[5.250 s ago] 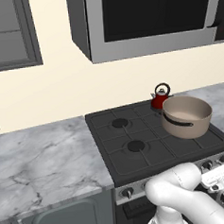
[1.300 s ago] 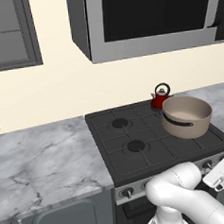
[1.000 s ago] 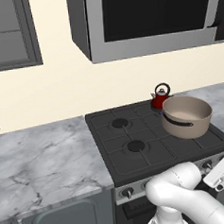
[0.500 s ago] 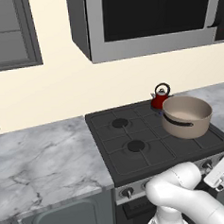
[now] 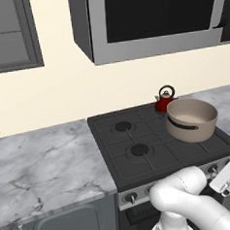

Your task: Pick the kettle from the cabinet and place it on a stove burner. Then pick the pot from the counter and place it on another stove burner. Finally, turn both burners on.

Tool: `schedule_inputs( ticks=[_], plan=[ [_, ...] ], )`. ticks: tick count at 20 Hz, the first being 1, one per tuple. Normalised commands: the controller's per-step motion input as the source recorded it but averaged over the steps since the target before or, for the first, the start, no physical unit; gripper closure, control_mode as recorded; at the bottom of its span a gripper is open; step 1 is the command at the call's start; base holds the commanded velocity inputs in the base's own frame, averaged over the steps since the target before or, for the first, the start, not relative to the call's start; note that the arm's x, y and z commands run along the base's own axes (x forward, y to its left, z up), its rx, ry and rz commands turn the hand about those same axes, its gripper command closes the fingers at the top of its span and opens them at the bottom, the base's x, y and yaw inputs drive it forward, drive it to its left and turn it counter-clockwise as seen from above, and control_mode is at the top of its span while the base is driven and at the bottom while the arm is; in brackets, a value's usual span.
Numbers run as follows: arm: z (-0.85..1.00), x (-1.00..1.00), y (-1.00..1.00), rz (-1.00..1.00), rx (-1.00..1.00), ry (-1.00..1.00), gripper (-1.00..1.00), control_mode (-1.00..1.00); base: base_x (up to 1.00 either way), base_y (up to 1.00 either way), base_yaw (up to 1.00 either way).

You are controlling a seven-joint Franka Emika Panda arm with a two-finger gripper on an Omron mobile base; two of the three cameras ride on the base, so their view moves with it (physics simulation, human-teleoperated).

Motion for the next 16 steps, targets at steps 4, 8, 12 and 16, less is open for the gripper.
schedule_inputs(
  ticks=[4, 8, 12, 16],
  plan=[
    [0.1, 0.0, -0.03, 0.0, -0.2, -0.15, 1.0, -1.0, 0.0, 0.0, 0.0],
    [0.03, 0.15, -0.01, 0.0, -0.13, -0.01, -1.0, -1.0, 0.0, 0.0, 0.0],
    [0.0, 0.0, 0.0, 0.0, -0.02, 0.0, -1.0, -1.0, 0.0, 0.0, 0.0],
    [0.0, -0.01, 0.0, 0.0, 0.0, 0.0, -1.0, -1.0, 0.0, 0.0, 0.0]
  ],
)
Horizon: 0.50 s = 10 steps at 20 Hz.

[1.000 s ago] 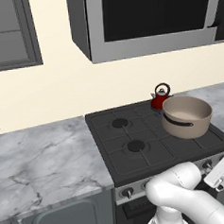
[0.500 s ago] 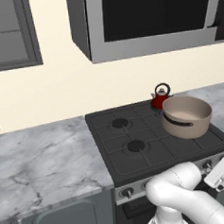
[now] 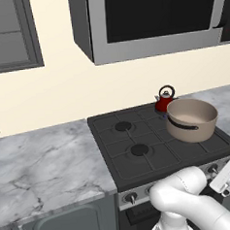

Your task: Pick the kettle from the cabinet and place it on a stove burner. Then pick the pot from the counter and place it on another stove burner. Finally, turn both burners on.

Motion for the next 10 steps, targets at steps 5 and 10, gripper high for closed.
schedule_inputs(
  ticks=[5, 10],
  plan=[
    [0.0, -0.11, 0.0, 0.0, 0.0, 0.0, -1.0, -1.0, 0.0, 0.0, 0.0],
    [-0.1, -0.25, 0.0, 0.0, 0.0, 0.0, -1.0, -1.0, 0.0, 0.0, 0.0]
  ],
)
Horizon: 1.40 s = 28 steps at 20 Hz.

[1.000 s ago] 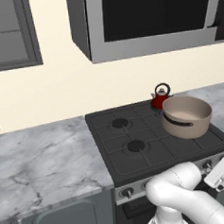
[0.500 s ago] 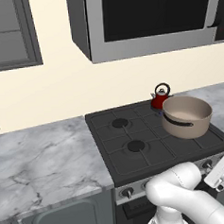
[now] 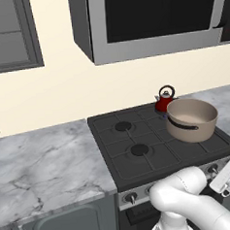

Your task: Pick the kettle from the cabinet and place it on a stove burner. Then pick the pot from the counter and place it on another stove burner. Finally, turn both burners on.

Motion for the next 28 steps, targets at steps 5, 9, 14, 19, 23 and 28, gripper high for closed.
schedule_inputs(
  ticks=[5, 9, 14, 19, 23, 28],
  plan=[
    [-0.13, -0.28, -0.02, 0.0, 0.0, 0.0, -1.0, -1.0, 0.0, 0.0, 0.0],
    [-0.11, -0.27, -0.04, 0.0, 0.0, 0.01, -1.0, -1.0, 0.0, 0.0, 0.0],
    [-0.03, -0.3, -0.06, 0.0, 0.0, 0.0, -1.0, -1.0, 0.0, 0.0, 0.0],
    [0.0, -0.33, -0.03, 0.0, 0.0, 0.0, -1.0, -1.0, 0.0, 0.0, 0.0],
    [0.02, -0.33, -0.05, 0.0, 0.0, 0.0, -1.0, -1.0, 0.0, 0.0, 0.0],
    [0.26, -0.13, -0.32, 0.02, 0.04, 0.07, -1.0, -1.0, 0.0, 0.0, 0.0]
  ],
)
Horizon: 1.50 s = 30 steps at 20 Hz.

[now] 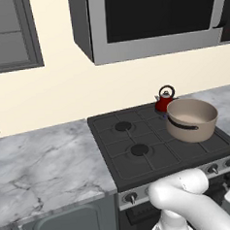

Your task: Pick the kettle from the cabinet and place it on a stove burner. Then pick the pot from the counter and place it on another stove burner. Finally, turn both burners on.

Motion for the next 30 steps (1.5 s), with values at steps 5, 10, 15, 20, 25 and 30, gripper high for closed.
schedule_inputs(
  ticks=[5, 10, 15, 20, 25, 30],
  plan=[
    [0.2, -0.15, -0.33, 0.0, 0.12, 0.08, -1.0, -1.0, 0.0, 0.0, 0.0],
    [0.0, 0.0, -0.44, 0.0, 0.17, 0.13, -1.0, -1.0, 0.0, 0.0, 0.0],
    [0.0, 0.08, -0.21, 0.0, 0.23, 0.25, -1.0, -1.0, 0.0, 0.0, 0.0],
    [0.0, 0.23, -0.02, 0.01, 0.24, 0.32, -1.0, -1.0, 0.0, 0.0, 0.0],
    [0.01, 0.13, 0.0, 0.01, 0.22, 0.3, -1.0, -1.0, 0.0, 0.0, 0.0],
    [0.0, 0.0, -0.18, 0.03, 0.22, 0.11, -1.0, -1.0, 0.0, 0.0, 0.0]
  ],
)
